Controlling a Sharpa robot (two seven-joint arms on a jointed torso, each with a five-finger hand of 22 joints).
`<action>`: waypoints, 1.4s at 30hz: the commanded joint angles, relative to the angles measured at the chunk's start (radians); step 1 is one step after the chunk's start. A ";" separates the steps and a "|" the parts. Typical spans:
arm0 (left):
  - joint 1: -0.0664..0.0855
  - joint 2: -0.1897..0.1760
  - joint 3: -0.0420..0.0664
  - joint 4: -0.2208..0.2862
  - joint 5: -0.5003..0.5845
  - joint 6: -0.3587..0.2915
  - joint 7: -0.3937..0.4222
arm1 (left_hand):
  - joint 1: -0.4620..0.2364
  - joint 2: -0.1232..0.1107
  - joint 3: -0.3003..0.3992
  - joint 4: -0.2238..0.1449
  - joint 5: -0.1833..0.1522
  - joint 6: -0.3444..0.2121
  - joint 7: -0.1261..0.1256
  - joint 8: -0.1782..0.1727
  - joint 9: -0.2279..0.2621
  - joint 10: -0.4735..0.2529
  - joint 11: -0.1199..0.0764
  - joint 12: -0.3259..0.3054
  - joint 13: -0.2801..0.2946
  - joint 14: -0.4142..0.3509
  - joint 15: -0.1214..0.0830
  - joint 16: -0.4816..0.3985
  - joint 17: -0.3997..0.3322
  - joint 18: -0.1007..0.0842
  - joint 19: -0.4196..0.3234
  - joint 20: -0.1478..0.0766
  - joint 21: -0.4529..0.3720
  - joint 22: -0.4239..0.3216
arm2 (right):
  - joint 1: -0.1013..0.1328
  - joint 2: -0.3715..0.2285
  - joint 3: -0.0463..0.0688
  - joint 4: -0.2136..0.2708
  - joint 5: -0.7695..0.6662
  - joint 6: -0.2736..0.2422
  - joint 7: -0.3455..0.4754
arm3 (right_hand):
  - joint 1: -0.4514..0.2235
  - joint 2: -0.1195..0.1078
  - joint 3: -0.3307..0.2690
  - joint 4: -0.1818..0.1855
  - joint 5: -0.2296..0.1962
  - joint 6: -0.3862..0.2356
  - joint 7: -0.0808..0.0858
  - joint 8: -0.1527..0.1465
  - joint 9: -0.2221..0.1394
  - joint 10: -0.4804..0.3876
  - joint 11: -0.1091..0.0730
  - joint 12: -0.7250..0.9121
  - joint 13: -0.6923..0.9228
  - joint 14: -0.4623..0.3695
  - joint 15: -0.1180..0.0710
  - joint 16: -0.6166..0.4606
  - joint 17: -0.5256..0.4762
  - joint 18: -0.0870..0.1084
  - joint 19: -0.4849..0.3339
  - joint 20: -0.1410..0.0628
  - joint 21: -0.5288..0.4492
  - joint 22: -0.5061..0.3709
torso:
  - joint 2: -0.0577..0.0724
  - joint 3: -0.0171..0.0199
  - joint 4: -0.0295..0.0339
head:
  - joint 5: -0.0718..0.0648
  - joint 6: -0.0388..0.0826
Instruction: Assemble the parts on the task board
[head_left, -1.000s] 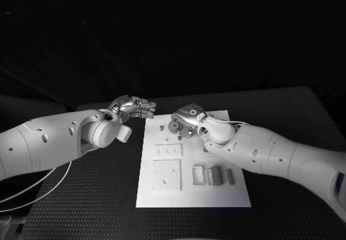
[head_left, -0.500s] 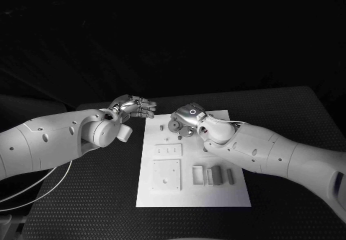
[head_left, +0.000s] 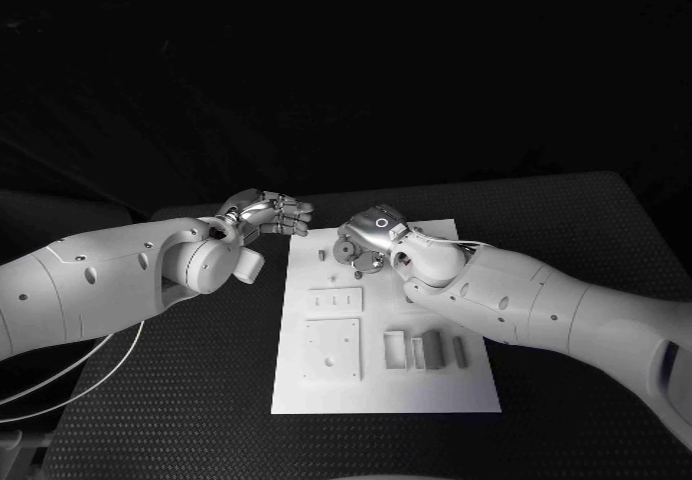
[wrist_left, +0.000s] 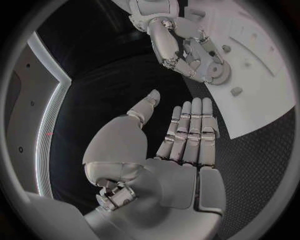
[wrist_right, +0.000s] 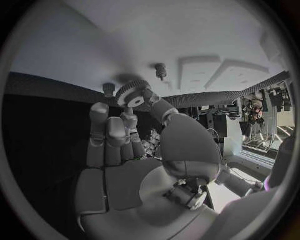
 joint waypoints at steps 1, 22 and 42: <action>0.001 0.001 0.001 0.001 0.004 0.009 0.010 | -0.006 0.000 -0.001 -0.001 0.000 0.002 0.005 -0.005 0.001 0.004 0.005 -0.003 0.001 0.006 -0.001 -0.004 0.002 0.013 0.008 0.001 -0.006 0.002 | 0.000 0.001 0.000 -0.007 0.001 0.004 0.007 | 0.012 0.002 0.004 -0.001 0.002 0.031 0.031 0.002 0.007 0.007 0.000 -0.001 -0.001 0.008 0.000 -0.003 -0.001 0.031 -0.001 -0.006 0.000 0.014 | 0.000 -0.0003 0.0739 | 0.000 -0.002; 0.001 0.003 0.001 0.000 0.004 0.010 0.009 | -0.007 0.000 -0.001 -0.001 0.000 0.002 0.005 -0.005 0.001 0.004 0.005 -0.004 0.001 0.006 -0.001 -0.005 0.002 0.013 0.008 0.001 -0.006 0.002 | 0.000 0.005 0.000 -0.020 0.030 0.036 0.022 | 0.011 0.003 0.004 -0.002 0.002 0.028 0.032 0.000 0.006 0.007 0.001 -0.002 -0.002 0.008 0.000 -0.005 -0.001 0.031 -0.002 -0.005 -0.002 0.014 | 0.000 -0.0001 0.0720 | 0.002 -0.006; 0.001 0.003 0.001 -0.002 0.004 0.013 0.005 | -0.007 -0.001 -0.002 -0.001 0.000 0.001 0.006 -0.006 0.001 0.003 0.006 -0.005 0.001 0.006 -0.001 -0.006 0.003 0.013 0.008 0.001 -0.007 0.002 | 0.000 0.003 0.000 -0.022 0.054 0.037 0.016 | 0.007 -0.056 0.012 0.026 0.002 -0.099 0.074 -0.072 -0.033 -0.013 0.042 -0.001 -0.006 0.001 0.039 -0.008 0.005 0.031 -0.001 0.000 -0.012 0.014 | -0.001 0.0001 0.0728 | 0.001 -0.007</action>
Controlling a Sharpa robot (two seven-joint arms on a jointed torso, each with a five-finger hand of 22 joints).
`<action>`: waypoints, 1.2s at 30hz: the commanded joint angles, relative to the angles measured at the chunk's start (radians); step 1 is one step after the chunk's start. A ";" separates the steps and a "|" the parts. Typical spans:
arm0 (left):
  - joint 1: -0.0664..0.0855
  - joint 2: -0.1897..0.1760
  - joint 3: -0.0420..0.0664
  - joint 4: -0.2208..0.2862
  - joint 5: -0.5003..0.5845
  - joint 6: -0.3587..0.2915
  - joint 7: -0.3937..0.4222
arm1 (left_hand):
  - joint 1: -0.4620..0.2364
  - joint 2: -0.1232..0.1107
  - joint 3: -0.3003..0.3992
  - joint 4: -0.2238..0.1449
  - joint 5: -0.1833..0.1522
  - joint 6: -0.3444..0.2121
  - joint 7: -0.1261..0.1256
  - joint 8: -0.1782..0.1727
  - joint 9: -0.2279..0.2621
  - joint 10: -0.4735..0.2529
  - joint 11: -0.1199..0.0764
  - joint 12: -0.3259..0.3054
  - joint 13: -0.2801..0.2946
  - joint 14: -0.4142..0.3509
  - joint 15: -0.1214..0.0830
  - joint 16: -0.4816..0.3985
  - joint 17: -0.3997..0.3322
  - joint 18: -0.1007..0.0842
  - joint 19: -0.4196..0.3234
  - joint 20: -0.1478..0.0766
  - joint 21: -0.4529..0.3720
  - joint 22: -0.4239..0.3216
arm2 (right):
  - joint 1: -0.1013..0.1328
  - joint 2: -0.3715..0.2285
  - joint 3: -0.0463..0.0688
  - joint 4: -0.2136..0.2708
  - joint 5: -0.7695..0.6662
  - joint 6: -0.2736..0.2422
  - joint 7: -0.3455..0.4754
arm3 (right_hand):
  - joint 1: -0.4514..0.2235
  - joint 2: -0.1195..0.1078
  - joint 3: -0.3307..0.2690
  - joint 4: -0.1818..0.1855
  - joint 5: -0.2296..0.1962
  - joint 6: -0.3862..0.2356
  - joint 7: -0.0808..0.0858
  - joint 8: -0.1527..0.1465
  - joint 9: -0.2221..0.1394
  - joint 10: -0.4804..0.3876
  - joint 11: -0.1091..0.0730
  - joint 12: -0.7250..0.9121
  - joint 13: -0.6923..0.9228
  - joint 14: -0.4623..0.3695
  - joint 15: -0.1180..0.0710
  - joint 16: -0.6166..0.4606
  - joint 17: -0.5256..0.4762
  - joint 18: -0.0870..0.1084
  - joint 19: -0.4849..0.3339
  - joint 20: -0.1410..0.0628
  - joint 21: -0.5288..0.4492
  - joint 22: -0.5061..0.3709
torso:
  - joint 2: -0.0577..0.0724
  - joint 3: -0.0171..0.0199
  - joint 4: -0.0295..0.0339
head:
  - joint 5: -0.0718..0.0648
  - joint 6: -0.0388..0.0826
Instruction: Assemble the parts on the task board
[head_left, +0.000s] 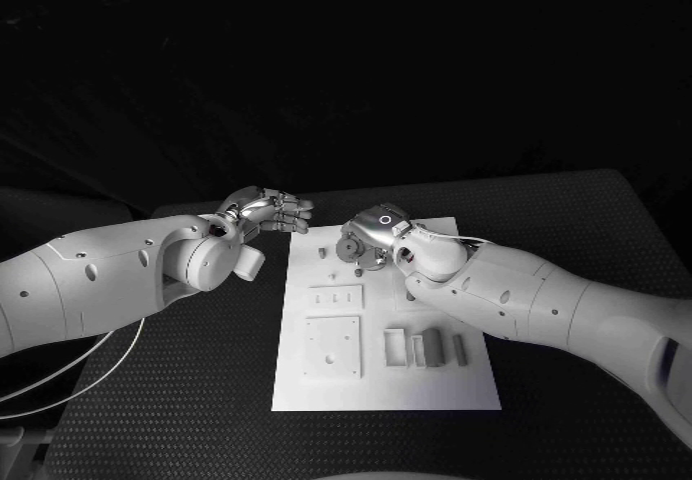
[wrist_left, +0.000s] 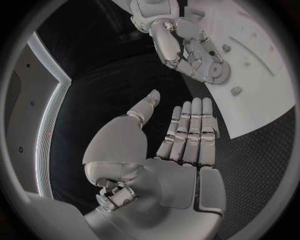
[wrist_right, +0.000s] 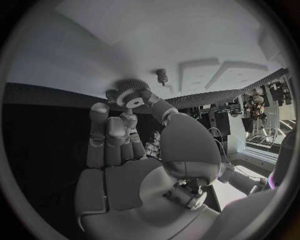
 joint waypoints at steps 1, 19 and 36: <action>0.001 0.002 0.001 0.000 0.004 0.013 0.007 | -0.007 -0.001 -0.002 -0.001 0.000 0.001 0.006 -0.006 0.001 0.003 0.006 -0.006 0.001 0.006 -0.001 -0.006 0.002 0.013 0.008 0.001 -0.003 0.002 | 0.000 -0.001 0.000 0.000 0.002 0.010 0.001 | 0.002 -0.006 0.001 0.007 0.002 -0.045 0.039 -0.003 -0.001 0.001 0.006 -0.001 -0.001 0.001 0.009 -0.003 0.002 0.032 0.005 -0.002 -0.006 0.014 | 0.000 0.0002 0.0726 | -0.001 0.000; 0.001 0.003 0.001 -0.009 0.004 0.010 0.005 | -0.007 -0.001 -0.002 -0.001 0.000 -0.001 0.007 -0.007 0.001 0.001 0.007 -0.008 0.001 0.006 -0.001 -0.008 0.003 0.013 0.008 0.001 -0.004 0.002 | 0.000 -0.016 0.004 0.021 0.018 -0.018 -0.003 | -0.005 -0.004 0.001 0.022 0.001 -0.040 0.040 0.001 0.000 0.001 0.007 0.002 -0.002 0.002 0.010 -0.003 0.003 0.032 0.007 -0.001 -0.007 0.015 | 0.000 0.0001 0.0729 | -0.007 0.002; 0.001 -0.003 0.001 -0.005 0.004 0.007 0.006 | -0.006 -0.001 -0.001 -0.001 0.000 -0.001 0.007 -0.007 0.001 0.002 0.007 -0.008 0.001 0.006 -0.001 -0.009 0.003 0.013 0.008 0.001 -0.005 0.002 | 0.005 -0.048 0.031 0.065 0.019 -0.024 -0.019 | -0.007 -0.005 0.000 0.028 0.001 -0.032 0.039 0.006 0.001 0.002 0.006 0.004 -0.003 0.004 0.009 -0.002 0.004 0.032 0.009 -0.002 -0.006 0.016 | 0.000 0.0005 0.0724 | -0.006 0.004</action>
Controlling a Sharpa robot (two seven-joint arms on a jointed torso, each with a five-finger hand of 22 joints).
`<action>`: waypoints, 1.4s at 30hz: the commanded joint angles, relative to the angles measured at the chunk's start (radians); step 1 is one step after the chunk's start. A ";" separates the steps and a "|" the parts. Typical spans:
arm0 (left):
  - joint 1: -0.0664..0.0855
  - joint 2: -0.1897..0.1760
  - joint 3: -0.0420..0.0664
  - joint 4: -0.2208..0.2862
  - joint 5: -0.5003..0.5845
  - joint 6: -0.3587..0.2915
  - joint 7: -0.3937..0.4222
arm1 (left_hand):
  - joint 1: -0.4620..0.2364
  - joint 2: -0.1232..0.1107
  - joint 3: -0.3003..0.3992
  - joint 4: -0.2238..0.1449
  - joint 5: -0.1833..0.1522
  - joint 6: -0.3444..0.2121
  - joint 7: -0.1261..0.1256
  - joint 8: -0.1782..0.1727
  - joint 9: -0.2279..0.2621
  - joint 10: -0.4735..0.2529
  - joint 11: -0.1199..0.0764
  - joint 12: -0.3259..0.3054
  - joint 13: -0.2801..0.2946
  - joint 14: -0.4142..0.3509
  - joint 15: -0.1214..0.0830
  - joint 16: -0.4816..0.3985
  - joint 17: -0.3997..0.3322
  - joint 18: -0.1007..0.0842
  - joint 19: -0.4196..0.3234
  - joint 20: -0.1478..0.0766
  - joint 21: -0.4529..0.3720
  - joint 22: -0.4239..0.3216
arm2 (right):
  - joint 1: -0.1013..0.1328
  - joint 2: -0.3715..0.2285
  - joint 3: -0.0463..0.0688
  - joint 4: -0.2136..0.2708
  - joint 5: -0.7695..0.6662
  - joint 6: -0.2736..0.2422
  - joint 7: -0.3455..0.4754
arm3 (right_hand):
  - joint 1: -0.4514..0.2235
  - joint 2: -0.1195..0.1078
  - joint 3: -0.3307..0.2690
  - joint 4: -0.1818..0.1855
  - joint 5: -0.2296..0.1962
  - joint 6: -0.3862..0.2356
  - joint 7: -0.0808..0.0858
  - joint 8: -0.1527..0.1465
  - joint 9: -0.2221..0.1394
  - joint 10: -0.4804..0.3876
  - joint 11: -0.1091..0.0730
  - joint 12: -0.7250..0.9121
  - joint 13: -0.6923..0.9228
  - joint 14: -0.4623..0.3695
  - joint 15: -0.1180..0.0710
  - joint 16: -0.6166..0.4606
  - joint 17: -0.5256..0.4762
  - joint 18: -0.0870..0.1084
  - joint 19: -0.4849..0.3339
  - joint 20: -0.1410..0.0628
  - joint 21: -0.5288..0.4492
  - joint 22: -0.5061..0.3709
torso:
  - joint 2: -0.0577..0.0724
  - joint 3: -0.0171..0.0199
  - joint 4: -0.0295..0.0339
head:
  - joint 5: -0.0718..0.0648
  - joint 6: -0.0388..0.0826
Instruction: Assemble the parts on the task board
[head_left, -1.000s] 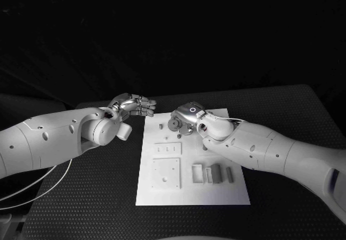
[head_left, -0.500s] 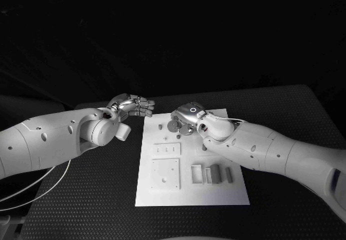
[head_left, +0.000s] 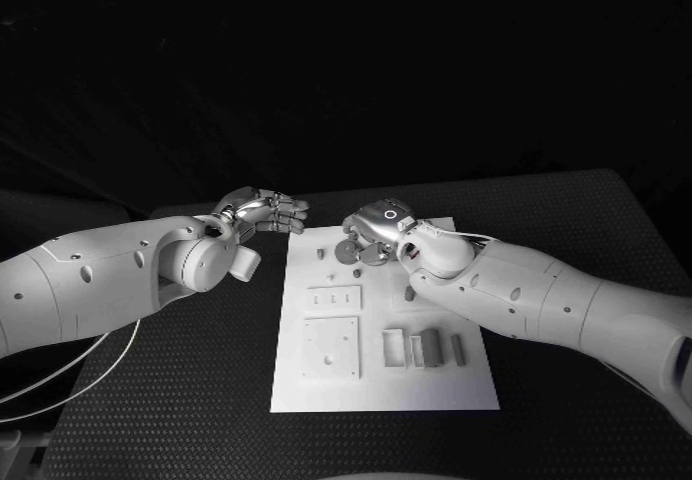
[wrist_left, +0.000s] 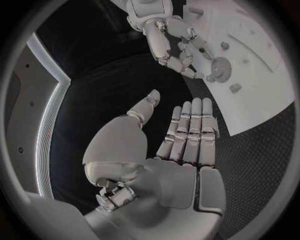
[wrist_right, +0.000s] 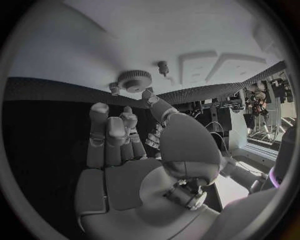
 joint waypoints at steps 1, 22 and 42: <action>0.001 0.001 0.001 0.002 0.004 0.007 0.007 | -0.006 -0.001 -0.001 -0.001 0.000 -0.001 0.007 -0.003 0.001 0.002 0.007 -0.004 0.001 0.006 -0.001 -0.005 0.002 0.013 0.008 0.001 -0.005 0.001 | 0.002 -0.005 0.006 0.009 0.002 -0.010 -0.009 | -0.007 -0.006 0.002 0.007 0.001 -0.029 0.036 0.006 0.001 0.002 0.006 0.004 -0.001 0.000 0.006 -0.002 0.001 0.032 0.005 -0.002 -0.006 0.016 | -0.001 0.0006 0.0730 | 0.000 0.003; 0.000 -0.019 0.000 -0.062 -0.023 0.025 0.021 | -0.005 0.010 0.003 0.000 0.000 0.019 -0.011 0.007 0.006 0.017 0.001 0.001 0.005 0.011 -0.002 -0.007 0.007 0.013 0.012 0.000 -0.006 0.004 | 0.083 -0.266 0.067 0.197 0.474 -0.031 0.242 | 0.045 0.022 0.021 -0.014 0.001 -0.021 0.031 0.019 0.005 -0.036 0.001 -0.086 -0.082 -0.040 0.000 -0.080 -0.033 0.032 -0.048 0.022 -0.058 0.003 | -0.021 0.0210 0.0335 | 0.006 0.025; -0.012 -0.021 0.000 -0.116 -0.034 0.061 0.016 | -0.012 0.019 0.002 0.000 0.000 0.027 -0.006 0.007 0.006 0.025 -0.003 0.001 0.007 0.028 -0.009 -0.004 0.014 0.015 0.026 -0.005 -0.002 0.009 | 0.073 -0.389 0.067 0.104 0.579 0.161 0.348 | 0.117 -0.026 0.019 -0.046 0.002 -0.063 0.051 0.029 0.014 -0.011 0.034 -0.792 -0.628 -0.026 0.031 -0.198 -0.051 0.032 -0.050 0.045 -0.142 -0.014 | -0.063 0.0574 -0.0113 | 0.001 0.027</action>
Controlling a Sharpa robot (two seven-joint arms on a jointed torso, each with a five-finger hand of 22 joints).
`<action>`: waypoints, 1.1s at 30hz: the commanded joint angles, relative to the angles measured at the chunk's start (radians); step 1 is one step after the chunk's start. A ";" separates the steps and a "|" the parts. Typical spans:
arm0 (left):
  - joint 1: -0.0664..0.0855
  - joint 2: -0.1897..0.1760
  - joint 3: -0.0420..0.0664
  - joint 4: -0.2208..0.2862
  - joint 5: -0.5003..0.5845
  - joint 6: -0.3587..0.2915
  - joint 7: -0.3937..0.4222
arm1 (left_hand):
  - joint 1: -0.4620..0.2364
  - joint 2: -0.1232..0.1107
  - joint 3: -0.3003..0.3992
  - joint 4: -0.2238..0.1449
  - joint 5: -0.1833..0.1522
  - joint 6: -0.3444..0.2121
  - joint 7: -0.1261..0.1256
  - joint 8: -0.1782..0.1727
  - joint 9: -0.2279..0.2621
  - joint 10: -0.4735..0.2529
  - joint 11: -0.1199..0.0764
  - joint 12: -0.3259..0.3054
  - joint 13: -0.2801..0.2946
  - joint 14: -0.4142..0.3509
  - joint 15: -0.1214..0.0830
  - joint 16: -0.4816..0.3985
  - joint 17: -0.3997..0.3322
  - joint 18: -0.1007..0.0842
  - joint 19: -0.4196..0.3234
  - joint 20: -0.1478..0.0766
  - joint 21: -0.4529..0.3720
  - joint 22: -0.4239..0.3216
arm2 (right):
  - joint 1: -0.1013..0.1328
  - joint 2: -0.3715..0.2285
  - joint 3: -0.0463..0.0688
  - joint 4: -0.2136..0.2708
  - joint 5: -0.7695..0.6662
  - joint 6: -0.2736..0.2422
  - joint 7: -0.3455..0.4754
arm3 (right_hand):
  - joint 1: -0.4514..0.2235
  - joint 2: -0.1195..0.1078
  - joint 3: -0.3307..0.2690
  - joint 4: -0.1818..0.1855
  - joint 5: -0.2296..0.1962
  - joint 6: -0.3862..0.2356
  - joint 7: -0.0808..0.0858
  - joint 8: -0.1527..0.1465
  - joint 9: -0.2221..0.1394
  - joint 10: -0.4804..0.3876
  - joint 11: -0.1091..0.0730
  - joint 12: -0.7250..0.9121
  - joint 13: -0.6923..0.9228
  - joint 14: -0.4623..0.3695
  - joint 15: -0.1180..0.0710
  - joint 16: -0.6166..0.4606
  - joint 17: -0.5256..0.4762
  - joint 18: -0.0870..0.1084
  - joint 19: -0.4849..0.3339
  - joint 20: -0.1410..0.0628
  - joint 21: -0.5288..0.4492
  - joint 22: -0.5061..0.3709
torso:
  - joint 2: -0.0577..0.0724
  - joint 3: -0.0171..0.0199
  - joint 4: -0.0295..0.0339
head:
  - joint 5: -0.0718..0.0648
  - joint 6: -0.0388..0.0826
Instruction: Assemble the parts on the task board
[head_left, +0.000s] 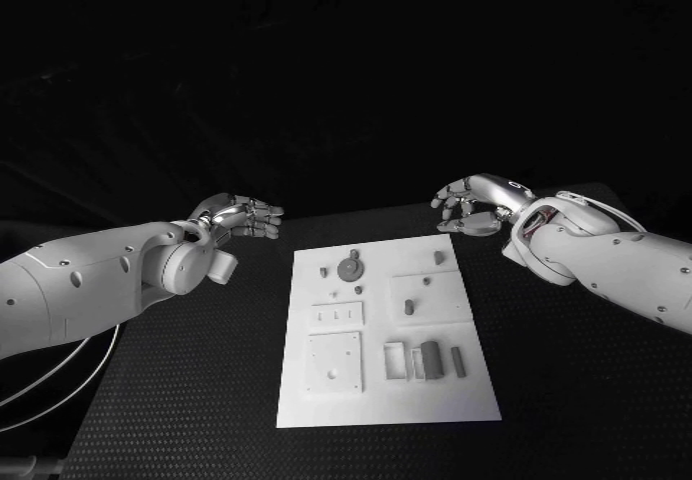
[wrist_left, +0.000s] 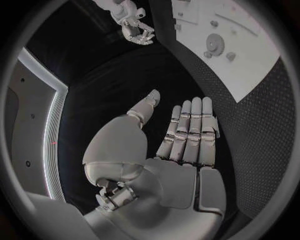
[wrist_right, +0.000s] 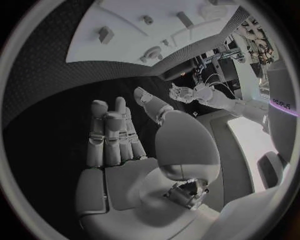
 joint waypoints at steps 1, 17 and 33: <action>0.000 0.004 0.001 0.000 -0.006 0.029 0.010 | -0.002 0.008 0.001 -0.001 0.000 0.007 0.001 0.002 0.000 0.001 0.005 -0.001 -0.001 0.007 0.000 -0.001 0.001 0.016 0.005 0.000 -0.003 0.001 | -0.003 0.001 0.000 -0.027 -0.003 0.059 0.029 | 0.006 -0.014 -0.001 -0.007 0.002 -0.024 0.022 0.002 -0.002 -0.014 0.016 -0.049 -0.028 0.001 0.013 -0.006 0.002 0.028 0.005 0.004 -0.006 0.003 | -0.009 0.0100 0.0006 | -0.007 0.001; -0.002 0.007 0.001 0.006 -0.006 0.036 0.010 | -0.003 0.007 0.000 -0.001 0.000 0.004 0.002 -0.001 -0.002 -0.002 0.007 -0.005 -0.002 0.004 0.001 -0.006 0.001 0.014 0.002 0.000 -0.006 0.001 | -0.055 0.027 0.000 -0.119 -0.110 0.088 -0.013 | 0.012 -0.027 -0.017 0.005 0.002 -0.036 0.029 0.015 -0.011 0.033 0.036 -0.201 -0.134 0.016 0.032 -0.041 -0.025 0.028 -0.009 0.020 -0.036 0.009 | 0.000 0.0019 0.0040 | -0.023 0.002; -0.002 0.010 0.001 0.015 -0.006 0.040 0.008 | -0.003 0.006 0.000 -0.001 0.000 0.003 0.004 -0.003 -0.002 -0.003 0.008 -0.006 -0.002 0.002 0.002 -0.008 0.002 0.014 0.000 0.001 -0.008 0.000 | -0.084 0.073 -0.001 -0.175 -0.115 0.103 -0.014 | 0.007 -0.027 -0.022 0.014 0.002 -0.035 0.033 0.020 -0.013 0.063 0.029 -0.207 -0.134 0.017 0.026 -0.038 -0.025 0.028 -0.004 0.020 -0.040 0.011 | 0.003 0.0000 0.0006 | -0.035 -0.005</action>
